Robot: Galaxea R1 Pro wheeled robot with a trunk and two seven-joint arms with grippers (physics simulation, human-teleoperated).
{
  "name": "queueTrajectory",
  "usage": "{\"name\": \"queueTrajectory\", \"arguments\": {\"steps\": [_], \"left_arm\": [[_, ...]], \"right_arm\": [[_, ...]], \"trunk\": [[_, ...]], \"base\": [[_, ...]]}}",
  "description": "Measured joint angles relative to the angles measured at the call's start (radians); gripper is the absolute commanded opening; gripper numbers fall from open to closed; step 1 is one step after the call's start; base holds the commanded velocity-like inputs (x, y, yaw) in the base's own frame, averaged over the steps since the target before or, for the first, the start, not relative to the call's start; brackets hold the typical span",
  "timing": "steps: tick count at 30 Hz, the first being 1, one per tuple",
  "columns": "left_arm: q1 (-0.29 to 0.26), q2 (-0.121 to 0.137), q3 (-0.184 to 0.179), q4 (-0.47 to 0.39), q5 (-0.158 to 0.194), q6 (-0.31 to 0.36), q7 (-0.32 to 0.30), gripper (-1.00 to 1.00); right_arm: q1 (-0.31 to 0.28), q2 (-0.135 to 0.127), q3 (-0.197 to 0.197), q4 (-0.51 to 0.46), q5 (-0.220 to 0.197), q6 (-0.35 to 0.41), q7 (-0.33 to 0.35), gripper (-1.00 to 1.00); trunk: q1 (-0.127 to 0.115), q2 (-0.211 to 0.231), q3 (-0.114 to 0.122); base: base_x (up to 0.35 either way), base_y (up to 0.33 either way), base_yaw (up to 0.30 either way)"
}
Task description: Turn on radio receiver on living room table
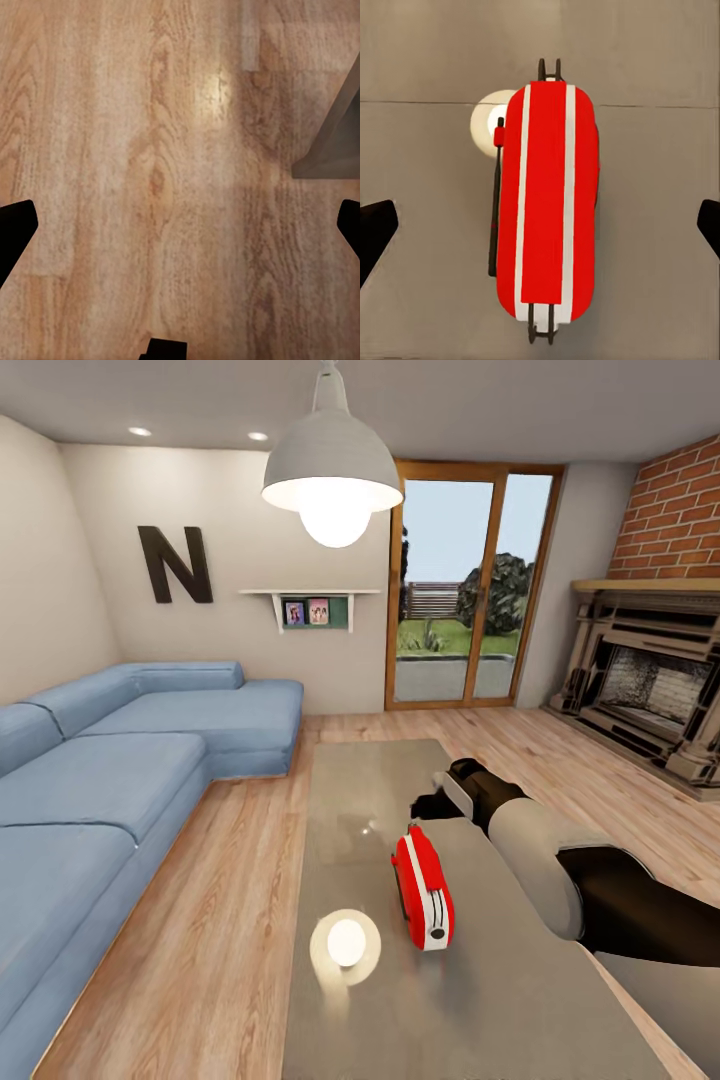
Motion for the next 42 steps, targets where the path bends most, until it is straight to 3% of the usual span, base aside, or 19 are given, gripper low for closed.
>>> {"name": "queueTrajectory", "arguments": {"steps": [3, 7, 22, 30, 36, 42], "left_arm": [[0.000, 0.001, 0.000, 0.000, 0.001, 0.001, 0.000, 1.00], [0.000, 0.001, 0.000, 0.000, 0.001, 0.001, 0.000, 1.00], [0.000, 0.001, 0.000, 0.000, 0.002, 0.001, 0.000, 1.00], [0.000, -0.001, 0.000, 0.000, 0.002, 0.000, 0.000, 1.00], [0.000, -0.023, 0.003, 0.000, -0.001, -0.004, 0.001, 1.00], [0.000, -0.019, 0.001, 0.001, 0.002, -0.003, -0.001, 1.00]], "right_arm": [[0.000, -0.001, 0.000, 0.000, 0.005, -0.001, 0.061, 1.00], [0.000, -0.003, 0.000, 0.000, 0.006, -0.002, 0.076, 1.00], [0.000, -0.005, 0.000, 0.010, 0.008, -0.002, 0.036, 1.00], [0.000, -0.005, 0.000, 0.011, 0.007, -0.002, 0.033, 1.00], [0.002, 0.018, 0.000, 0.018, 0.003, 0.006, 0.030, 1.00], [0.002, 0.007, 0.000, 0.019, 0.009, 0.002, 0.036, 1.00]], "trunk": [[0.000, 0.000, 0.000], [0.000, 0.000, 0.000], [0.000, 0.000, 0.000], [0.031, -0.056, -0.025], [0.031, -0.056, -0.025], [0.031, -0.056, -0.025]], "base": [[0.000, 0.000, 0.000], [0.000, 0.000, 0.000], [0.000, 0.000, 0.000], [0.000, 0.000, 0.000], [0.000, 0.000, 0.000], [0.000, 0.000, 0.000]]}}
